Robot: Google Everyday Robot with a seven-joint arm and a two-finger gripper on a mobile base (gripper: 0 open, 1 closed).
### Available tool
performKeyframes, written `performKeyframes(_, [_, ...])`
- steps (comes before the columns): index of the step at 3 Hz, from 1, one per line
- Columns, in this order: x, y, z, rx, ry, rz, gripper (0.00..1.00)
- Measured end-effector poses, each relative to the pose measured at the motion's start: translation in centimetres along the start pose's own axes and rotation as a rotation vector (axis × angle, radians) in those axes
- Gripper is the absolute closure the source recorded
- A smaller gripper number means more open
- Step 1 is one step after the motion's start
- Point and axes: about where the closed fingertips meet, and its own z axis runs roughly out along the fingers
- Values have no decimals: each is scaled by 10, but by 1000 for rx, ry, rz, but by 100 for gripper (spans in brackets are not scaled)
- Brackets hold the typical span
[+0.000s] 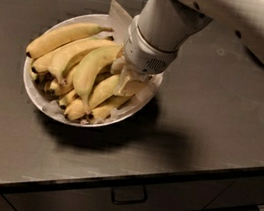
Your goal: Pick banana from white bowl
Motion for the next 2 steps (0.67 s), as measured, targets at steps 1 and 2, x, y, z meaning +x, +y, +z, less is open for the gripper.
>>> performKeyframes(1, [0,0,0,0,0,0,100])
performKeyframes(2, [0,0,0,0,0,0,100])
